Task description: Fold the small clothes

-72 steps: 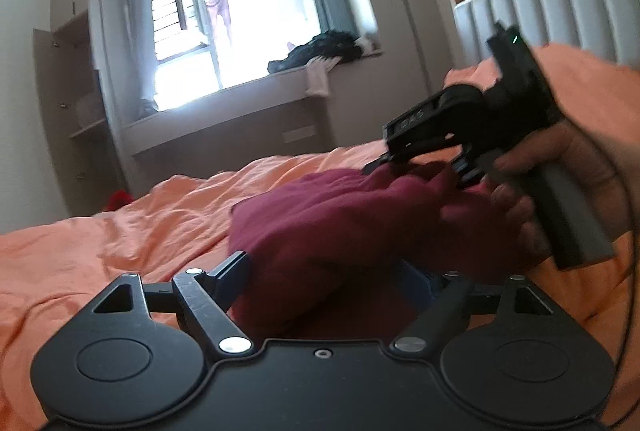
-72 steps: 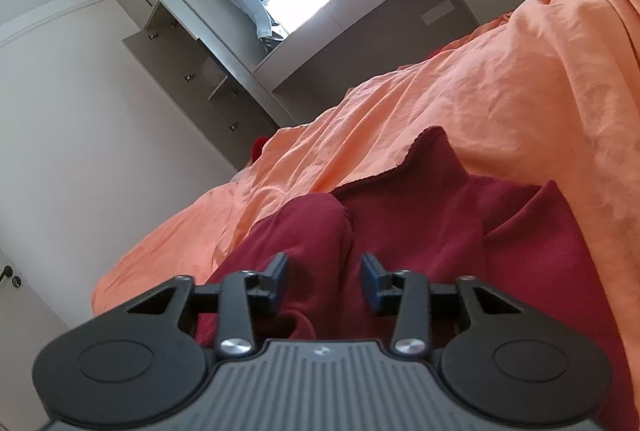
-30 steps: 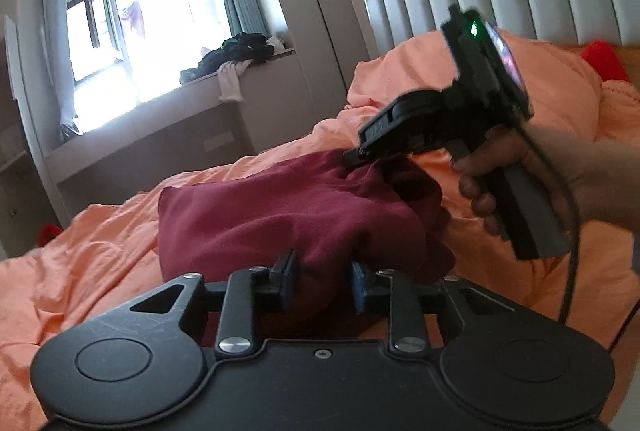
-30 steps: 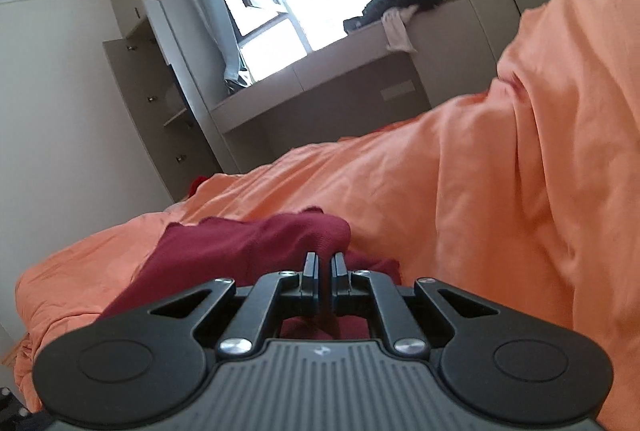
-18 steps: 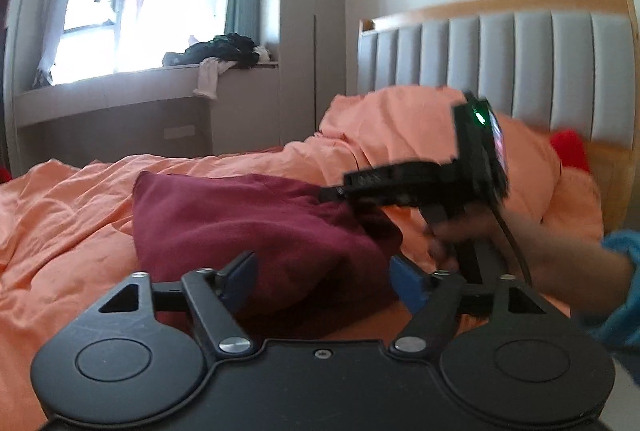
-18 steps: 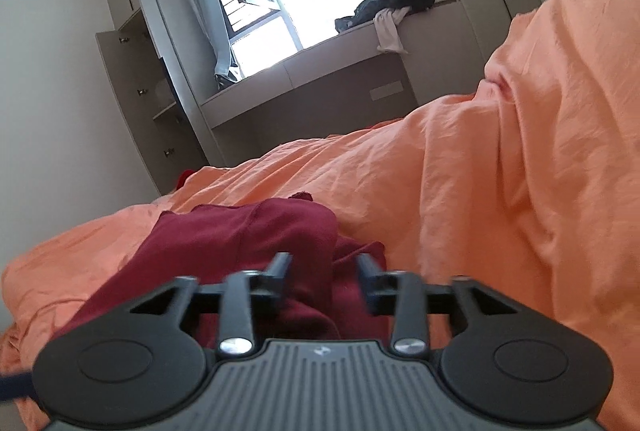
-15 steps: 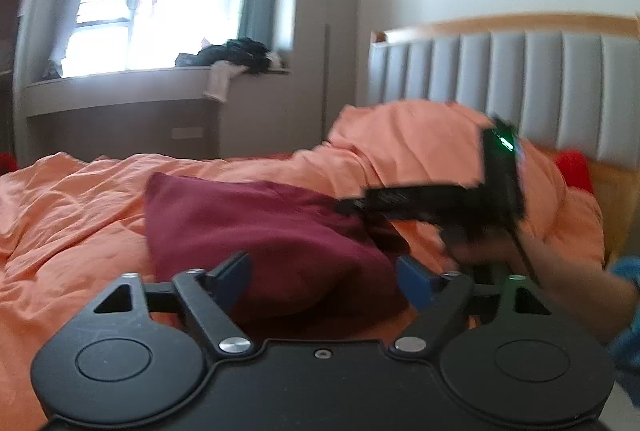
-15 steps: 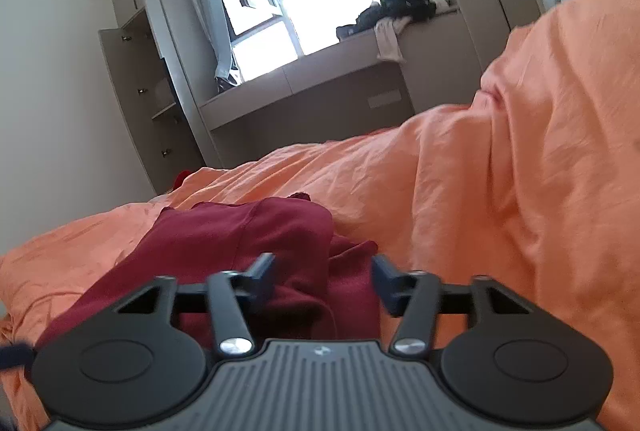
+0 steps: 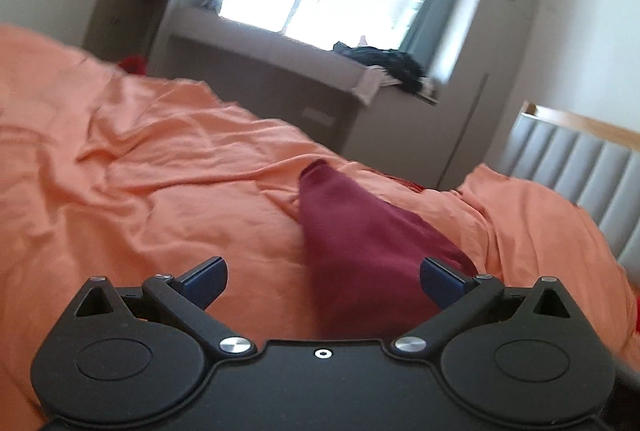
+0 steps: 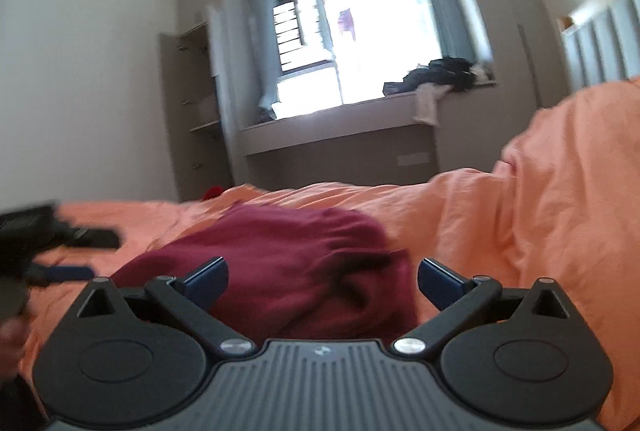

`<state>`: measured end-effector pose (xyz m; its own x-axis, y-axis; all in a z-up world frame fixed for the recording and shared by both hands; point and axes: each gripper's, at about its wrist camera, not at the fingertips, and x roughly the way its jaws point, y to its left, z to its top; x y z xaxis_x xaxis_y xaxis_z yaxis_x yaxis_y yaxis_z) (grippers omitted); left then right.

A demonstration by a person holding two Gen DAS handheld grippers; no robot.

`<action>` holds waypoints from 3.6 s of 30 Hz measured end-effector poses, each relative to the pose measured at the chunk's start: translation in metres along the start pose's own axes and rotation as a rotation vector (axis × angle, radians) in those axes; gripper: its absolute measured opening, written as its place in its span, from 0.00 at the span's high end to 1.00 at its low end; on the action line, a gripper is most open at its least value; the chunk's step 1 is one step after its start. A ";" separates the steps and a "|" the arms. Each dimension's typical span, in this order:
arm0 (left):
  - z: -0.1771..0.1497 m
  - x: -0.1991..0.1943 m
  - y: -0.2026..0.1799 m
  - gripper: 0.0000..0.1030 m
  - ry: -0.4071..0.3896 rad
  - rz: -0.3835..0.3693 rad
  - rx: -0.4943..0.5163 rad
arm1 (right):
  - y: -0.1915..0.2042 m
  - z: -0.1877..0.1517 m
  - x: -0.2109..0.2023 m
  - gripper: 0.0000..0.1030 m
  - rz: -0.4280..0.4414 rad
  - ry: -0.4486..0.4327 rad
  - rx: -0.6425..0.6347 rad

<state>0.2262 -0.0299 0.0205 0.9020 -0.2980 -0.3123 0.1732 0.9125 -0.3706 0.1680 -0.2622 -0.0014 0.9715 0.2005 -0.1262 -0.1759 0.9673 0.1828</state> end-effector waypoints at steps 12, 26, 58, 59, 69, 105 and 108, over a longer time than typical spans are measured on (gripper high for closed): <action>-0.011 0.006 -0.003 0.01 0.056 0.025 0.053 | 0.067 -0.027 0.033 0.00 -0.137 0.093 -0.251; -0.016 0.009 -0.008 0.00 0.093 0.039 0.118 | 0.075 -0.049 0.039 0.00 -0.405 0.029 -0.525; -0.017 0.013 -0.006 0.00 0.129 0.061 0.103 | -0.023 0.018 0.029 0.00 -0.342 -0.011 0.041; -0.018 0.013 -0.007 0.00 0.127 0.062 0.106 | -0.031 0.027 0.040 0.00 -0.331 0.020 0.096; -0.019 0.011 -0.009 0.00 0.121 0.066 0.116 | -0.067 0.021 0.107 0.00 -0.359 0.286 0.241; -0.020 0.011 -0.010 0.00 0.126 0.066 0.108 | -0.073 -0.007 0.056 0.00 -0.292 0.115 0.351; -0.020 0.011 -0.010 0.00 0.126 0.066 0.108 | -0.072 0.001 0.065 0.00 -0.245 0.088 0.326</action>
<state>0.2266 -0.0477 0.0027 0.8570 -0.2633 -0.4429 0.1628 0.9539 -0.2521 0.2439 -0.3195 -0.0217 0.9586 -0.0034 -0.2847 0.1321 0.8911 0.4341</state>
